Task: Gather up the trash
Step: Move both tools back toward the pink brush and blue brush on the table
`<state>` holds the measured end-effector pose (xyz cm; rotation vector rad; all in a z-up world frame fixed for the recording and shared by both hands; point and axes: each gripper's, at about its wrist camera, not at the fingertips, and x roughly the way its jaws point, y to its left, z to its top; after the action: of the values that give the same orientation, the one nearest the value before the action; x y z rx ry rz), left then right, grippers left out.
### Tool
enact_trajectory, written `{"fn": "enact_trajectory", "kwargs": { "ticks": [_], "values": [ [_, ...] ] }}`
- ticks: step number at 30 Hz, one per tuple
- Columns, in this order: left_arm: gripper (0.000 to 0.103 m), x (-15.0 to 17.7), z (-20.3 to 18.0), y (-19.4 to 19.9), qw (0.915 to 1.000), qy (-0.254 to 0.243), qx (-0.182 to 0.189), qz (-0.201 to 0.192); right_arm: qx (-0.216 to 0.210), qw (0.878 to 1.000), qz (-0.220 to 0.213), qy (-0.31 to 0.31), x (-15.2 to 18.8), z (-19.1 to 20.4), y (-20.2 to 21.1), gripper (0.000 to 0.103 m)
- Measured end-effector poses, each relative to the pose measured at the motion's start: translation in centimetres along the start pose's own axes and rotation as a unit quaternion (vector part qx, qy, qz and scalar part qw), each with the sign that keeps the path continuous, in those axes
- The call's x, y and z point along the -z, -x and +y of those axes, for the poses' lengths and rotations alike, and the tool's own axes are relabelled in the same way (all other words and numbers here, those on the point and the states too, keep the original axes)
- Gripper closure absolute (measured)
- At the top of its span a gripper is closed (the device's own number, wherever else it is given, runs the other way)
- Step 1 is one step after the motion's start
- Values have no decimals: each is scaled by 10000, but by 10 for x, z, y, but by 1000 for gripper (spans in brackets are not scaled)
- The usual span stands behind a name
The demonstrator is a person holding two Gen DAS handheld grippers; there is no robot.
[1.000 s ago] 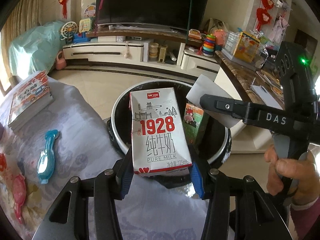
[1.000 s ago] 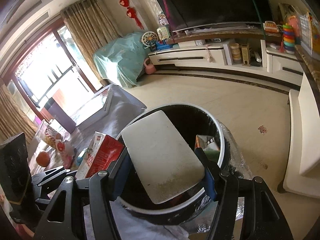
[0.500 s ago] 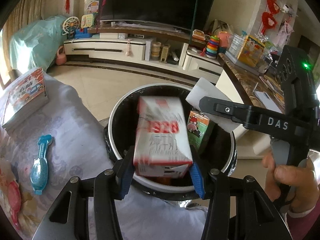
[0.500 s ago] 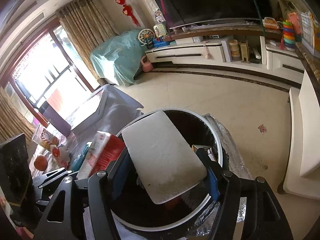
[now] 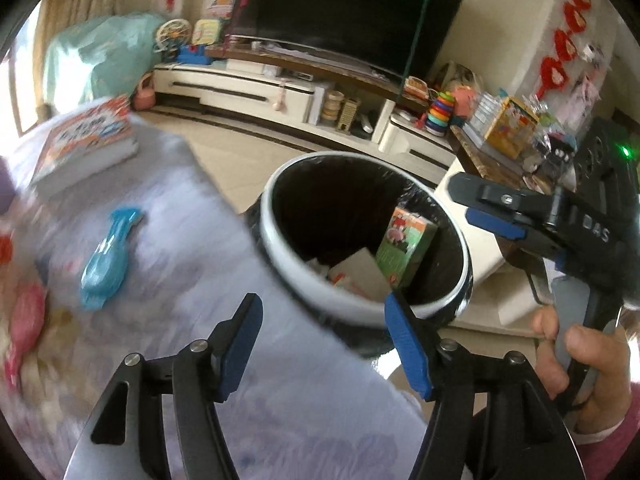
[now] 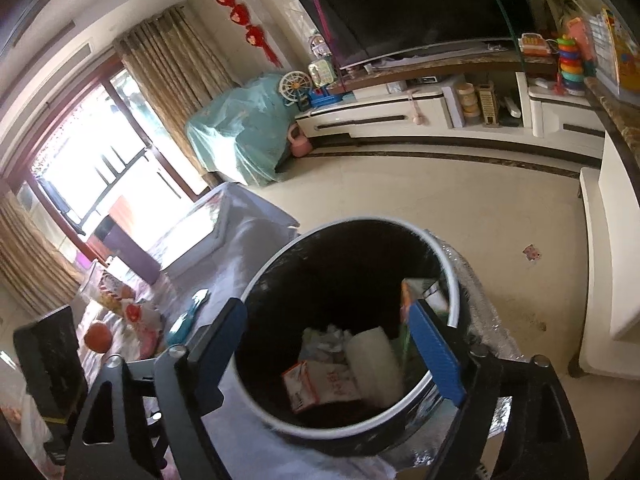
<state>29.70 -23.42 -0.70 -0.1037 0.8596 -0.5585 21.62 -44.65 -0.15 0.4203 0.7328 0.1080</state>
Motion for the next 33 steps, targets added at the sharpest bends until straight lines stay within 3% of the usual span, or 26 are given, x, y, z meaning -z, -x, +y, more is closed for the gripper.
{"fn": "enact_trajectory", "kwargs": {
  "ticks": [7,21,33],
  "values": [
    [40,40,26,37,9989,426,-99,-159,-184,9996,-119,150,32,31,13,15],
    [40,101,83,117,9916,1056,-630,-390,-537,9958,214,715,73,98,4,15],
    [40,116,128,156,9850,1319,-1021,-446,-830,9899,550,1013,94,149,-30,15]
  ]
}}
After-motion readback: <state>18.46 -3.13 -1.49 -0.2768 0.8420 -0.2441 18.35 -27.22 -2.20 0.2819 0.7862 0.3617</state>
